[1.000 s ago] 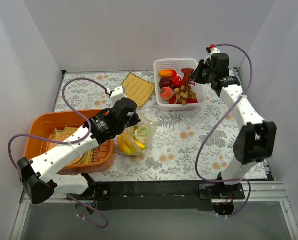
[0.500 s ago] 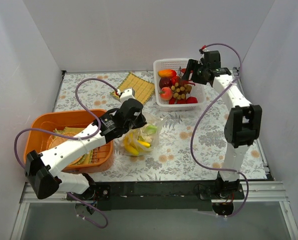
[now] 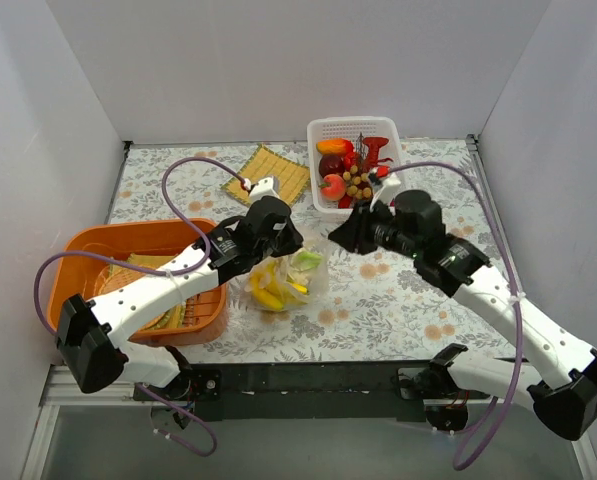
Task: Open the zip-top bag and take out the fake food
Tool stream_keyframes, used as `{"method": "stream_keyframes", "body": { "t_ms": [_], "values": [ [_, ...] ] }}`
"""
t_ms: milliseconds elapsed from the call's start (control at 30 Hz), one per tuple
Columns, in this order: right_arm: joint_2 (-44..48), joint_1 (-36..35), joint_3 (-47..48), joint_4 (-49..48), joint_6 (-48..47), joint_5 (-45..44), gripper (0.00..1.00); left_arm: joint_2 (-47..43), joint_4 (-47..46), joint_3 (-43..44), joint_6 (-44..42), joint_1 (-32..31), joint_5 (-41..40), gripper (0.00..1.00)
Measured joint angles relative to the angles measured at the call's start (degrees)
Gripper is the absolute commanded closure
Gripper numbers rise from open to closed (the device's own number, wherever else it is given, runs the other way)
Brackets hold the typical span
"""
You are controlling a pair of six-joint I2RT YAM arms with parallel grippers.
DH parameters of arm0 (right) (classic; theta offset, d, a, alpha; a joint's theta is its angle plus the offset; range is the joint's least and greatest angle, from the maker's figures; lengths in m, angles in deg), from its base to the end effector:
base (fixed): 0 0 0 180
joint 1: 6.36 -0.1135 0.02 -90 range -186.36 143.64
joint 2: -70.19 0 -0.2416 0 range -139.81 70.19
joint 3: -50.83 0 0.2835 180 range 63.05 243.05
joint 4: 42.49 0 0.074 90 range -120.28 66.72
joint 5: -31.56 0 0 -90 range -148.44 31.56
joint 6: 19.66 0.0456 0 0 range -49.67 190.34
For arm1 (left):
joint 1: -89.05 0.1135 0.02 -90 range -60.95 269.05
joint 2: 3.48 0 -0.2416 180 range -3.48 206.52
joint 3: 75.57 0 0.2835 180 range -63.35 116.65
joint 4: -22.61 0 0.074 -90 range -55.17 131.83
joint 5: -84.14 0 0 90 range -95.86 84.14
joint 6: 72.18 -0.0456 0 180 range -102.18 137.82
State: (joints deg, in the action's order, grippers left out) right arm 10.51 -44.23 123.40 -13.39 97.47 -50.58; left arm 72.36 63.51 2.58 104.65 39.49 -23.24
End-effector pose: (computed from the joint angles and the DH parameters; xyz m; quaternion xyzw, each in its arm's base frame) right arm 0.2242 0.1822 0.3520 -0.1156 0.7905 0.3680 0.4757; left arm 0.2283 -0.2469 0.2859 -0.3467 0.8231 -0.3475 0.2857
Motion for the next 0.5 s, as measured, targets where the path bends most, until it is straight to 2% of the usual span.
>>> {"method": "stream_keyframes", "body": {
  "t_ms": [267, 333, 367, 400, 500],
  "values": [
    [-3.1, -11.0, -10.4, -2.9, 7.0, -2.5, 0.75, 1.0, -4.2, -3.3, 1.5, 0.0, 3.4, 0.99],
    [-3.5, -11.7, -12.3, -3.8, 7.9, -3.4, 0.75, 1.3, -4.8, -3.7, 1.7, -0.2, 4.2, 0.91],
    [-3.7, -11.7, -12.9, -3.9, 8.1, -3.9, 0.74, 1.6, -5.2, -3.7, 1.8, -0.3, 4.6, 0.76],
    [-3.8, -11.7, -13.6, -4.0, 8.5, -4.8, 0.72, 1.8, -5.5, -3.7, 1.9, -0.5, 4.9, 0.7],
    [-4.0, -11.6, -16.2, -4.0, 9.0, -8.6, 0.67, 1.9, -6.3, -3.7, 1.7, -1.2, 5.6, 0.61]
  ]
}}
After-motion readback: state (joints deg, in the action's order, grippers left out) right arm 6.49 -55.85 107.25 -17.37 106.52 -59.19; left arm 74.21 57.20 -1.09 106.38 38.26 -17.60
